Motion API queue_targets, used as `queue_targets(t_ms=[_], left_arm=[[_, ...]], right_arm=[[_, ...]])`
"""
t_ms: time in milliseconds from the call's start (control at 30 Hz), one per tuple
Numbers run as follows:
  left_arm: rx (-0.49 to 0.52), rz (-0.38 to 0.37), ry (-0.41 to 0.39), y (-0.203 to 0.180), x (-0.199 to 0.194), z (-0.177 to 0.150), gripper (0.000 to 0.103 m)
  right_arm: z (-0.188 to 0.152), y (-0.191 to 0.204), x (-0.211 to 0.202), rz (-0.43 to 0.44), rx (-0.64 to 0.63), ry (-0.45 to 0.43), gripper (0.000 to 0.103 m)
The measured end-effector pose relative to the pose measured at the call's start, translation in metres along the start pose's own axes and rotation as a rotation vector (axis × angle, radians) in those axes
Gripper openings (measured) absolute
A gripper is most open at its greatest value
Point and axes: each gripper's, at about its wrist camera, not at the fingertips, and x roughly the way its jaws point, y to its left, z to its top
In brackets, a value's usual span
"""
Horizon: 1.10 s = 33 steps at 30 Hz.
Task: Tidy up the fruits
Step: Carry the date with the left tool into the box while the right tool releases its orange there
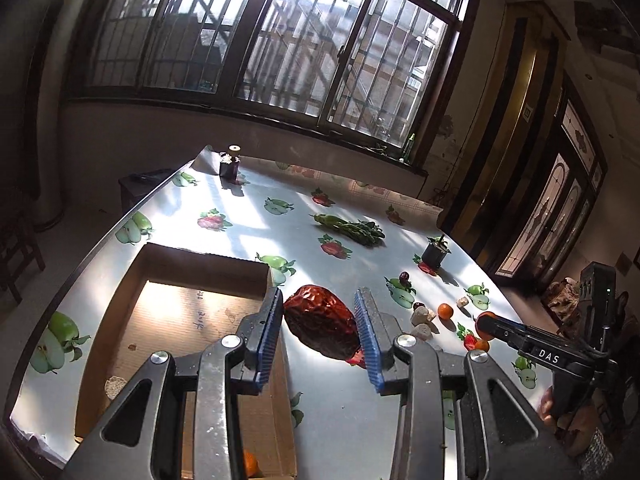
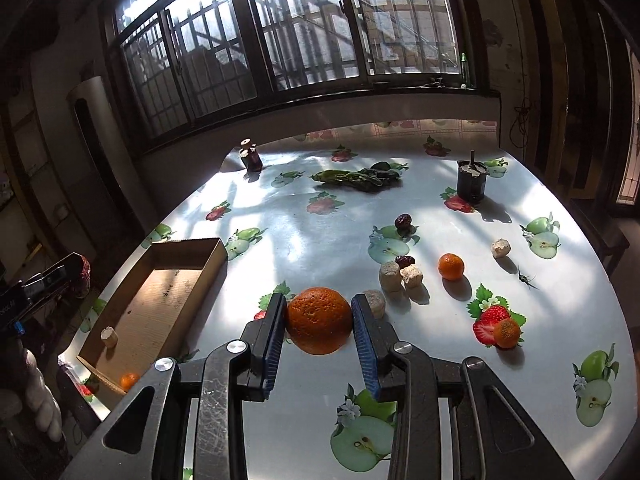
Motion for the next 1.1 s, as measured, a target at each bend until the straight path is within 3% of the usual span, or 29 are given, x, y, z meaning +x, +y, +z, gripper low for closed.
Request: queue_targets(t_ms=[300, 500, 767, 1100], left_arm=[[0.021, 0.202, 0.06, 0.067, 0.015, 0.015, 0.036], [-0.033, 0.287, 0.185, 0.109, 0.046, -0.013, 0.036], [-0.065, 0.337, 0.338, 0.136, 0.073, -0.052, 0.036], [-0.098, 0.346, 0.399, 0.148, 0.091, -0.062, 0.036]], right_arm=[[0.033, 0.093, 0.058, 0.238, -0.088, 0.089, 0.036], [0.005, 0.15, 0.115, 0.314, -0.168, 0.209, 0.036], [-0.047, 0.194, 0.163, 0.292, -0.307, 0.323, 0.036], [-0.072, 0.212, 0.184, 0.223, -0.407, 0.368, 0.036]])
